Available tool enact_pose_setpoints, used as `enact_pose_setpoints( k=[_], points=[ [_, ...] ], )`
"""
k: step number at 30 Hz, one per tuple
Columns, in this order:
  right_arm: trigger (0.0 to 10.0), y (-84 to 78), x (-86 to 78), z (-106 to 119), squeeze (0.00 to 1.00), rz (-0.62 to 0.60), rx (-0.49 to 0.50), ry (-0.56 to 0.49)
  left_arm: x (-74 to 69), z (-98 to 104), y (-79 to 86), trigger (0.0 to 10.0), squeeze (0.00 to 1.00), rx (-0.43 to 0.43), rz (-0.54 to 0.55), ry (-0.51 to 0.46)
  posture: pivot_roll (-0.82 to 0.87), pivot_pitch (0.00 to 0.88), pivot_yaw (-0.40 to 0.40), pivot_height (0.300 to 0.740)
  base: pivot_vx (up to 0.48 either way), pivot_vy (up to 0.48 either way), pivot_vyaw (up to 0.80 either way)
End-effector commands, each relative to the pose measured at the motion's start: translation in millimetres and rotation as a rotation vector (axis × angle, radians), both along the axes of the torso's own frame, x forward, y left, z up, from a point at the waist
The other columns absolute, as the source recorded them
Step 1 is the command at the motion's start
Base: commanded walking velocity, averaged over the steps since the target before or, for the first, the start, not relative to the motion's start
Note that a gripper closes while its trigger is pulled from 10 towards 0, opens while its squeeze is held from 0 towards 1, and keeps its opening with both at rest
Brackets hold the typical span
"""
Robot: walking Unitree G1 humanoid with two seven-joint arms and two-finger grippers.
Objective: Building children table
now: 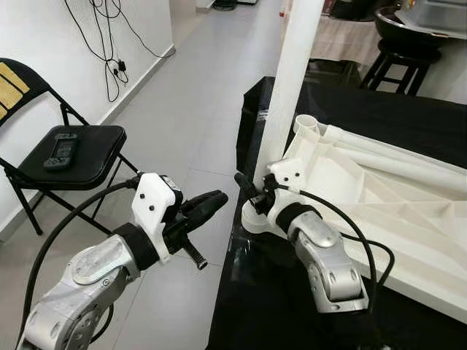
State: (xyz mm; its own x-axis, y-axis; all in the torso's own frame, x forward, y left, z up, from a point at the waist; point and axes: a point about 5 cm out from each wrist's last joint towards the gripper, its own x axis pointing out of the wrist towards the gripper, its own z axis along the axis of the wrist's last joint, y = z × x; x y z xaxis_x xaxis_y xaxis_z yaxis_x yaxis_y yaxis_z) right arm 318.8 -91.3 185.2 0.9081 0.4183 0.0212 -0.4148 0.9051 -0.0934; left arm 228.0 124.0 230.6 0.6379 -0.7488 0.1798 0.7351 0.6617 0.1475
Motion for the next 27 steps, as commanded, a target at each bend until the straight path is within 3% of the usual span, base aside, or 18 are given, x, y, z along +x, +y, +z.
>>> enact_pose_setpoints(
  k=[1,2,3,4,5,6,7,8,9,10,15,18,19,20,21,22,27],
  points=[
    [10.0,-0.6,4.7,-12,0.00,-0.026,-0.035,0.080,-0.2,-2,-1.3,10.0,0.00,-0.005,-0.014,0.011,0.09,0.169,-0.079,0.740,0.000,0.000,0.00],
    [10.0,1.7,6.3,-8,0.00,0.002,-0.021,0.061,0.0,-2,-1.2,10.0,0.00,-0.005,-0.013,0.011,0.09,0.169,-0.079,0.740,0.000,0.000,0.00],
    [10.0,8.0,7.4,-1,1.00,0.127,0.045,0.052,-0.1,-1,-1.5,10.0,0.00,-0.004,-0.014,0.011,0.09,0.169,-0.078,0.740,0.000,0.000,0.00],
    [10.0,8.0,7.4,-1,1.00,0.127,0.045,0.052,-0.1,-1,-1.5,10.0,0.00,-0.004,-0.014,0.011,0.09,0.169,-0.078,0.740,0.000,0.000,0.00],
    [10.0,13.5,7.1,13,1.00,0.312,0.124,0.012,-0.2,-1,-2.1,10.0,0.00,-0.004,-0.016,0.011,0.09,0.169,-0.077,0.740,0.000,0.000,0.00],
    [10.0,13.5,7.1,13,1.00,0.312,0.124,0.012,-0.2,-1,-2.1,10.0,0.00,-0.004,-0.016,0.011,0.09,0.169,-0.077,0.740,0.000,0.000,0.00],
    [10.0,13.4,6.6,21,1.00,0.391,0.141,-0.026,-0.2,-1,-2.3,10.0,0.00,-0.004,-0.016,0.011,0.10,0.170,-0.077,0.740,0.000,0.000,0.00],
    [10.0,10.4,3.9,33,0.99,0.565,0.113,-0.067,-0.1,-2,-2.3,10.0,0.00,-0.005,-0.018,0.013,0.10,0.169,-0.076,0.740,0.000,0.000,0.00],
    [10.0,10.4,3.9,33,0.99,0.565,0.113,-0.067,-0.1,-2,-2.3,10.0,0.00,-0.005,-0.018,0.013,0.10,0.169,-0.076,0.740,0.000,0.000,0.00],
    [10.0,9.2,1.6,36,0.00,0.649,0.073,-0.084,-0.2,-2,-2.3,10.0,0.00,-0.003,-0.018,0.013,0.10,0.171,-0.082,0.740,0.000,0.000,0.00],
    [10.0,4.3,-3.8,41,0.00,0.882,-0.052,-0.104,-0.9,-2,-2.7,10.0,0.00,-0.004,-0.019,0.014,0.11,0.174,-0.091,0.740,0.000,0.000,0.00],
    [10.0,3.1,-0.6,41,0.00,0.906,-0.086,-0.098,-1.2,-2,-3.0,10.0,0.00,-0.003,-0.020,0.014,0.11,0.176,-0.092,0.740,0.000,0.000,0.00],
    [7.9,2.6,3.5,41,0.00,0.921,-0.114,-0.105,-1.4,-2,-3.3,10.0,0.00,-0.002,-0.020,0.015,0.11,0.177,-0.096,0.740,0.000,0.000,0.00],
    [7.9,2.6,3.5,41,0.00,0.921,-0.114,-0.105,-1.4,-2,-3.3,10.0,0.00,-0.002,-0.020,0.015,0.11,0.177,-0.096,0.740,0.000,0.000,0.00],
    [2.4,3.0,7.6,44,0.00,0.932,-0.126,-0.106,-1.7,-2,-4.0,10.0,0.00,0.000,-0.021,0.014,0.12,0.181,-0.100,0.740,0.000,0.000,0.00],
    [0.0,4.4,8.9,48,0.00,0.965,-0.145,-0.115,-2.0,-2,-4.5,10.0,0.00,-0.001,-0.022,0.013,0.12,0.184,-0.104,0.740,0.000,0.000,0.00],
    [0.0,4.0,12.1,55,0.00,1.042,-0.158,-0.120,-2.5,-1,-5.3,10.0,0.00,-0.002,-0.019,0.010,0.12,0.187,-0.112,0.740,0.000,0.000,0.00]
  ],
)
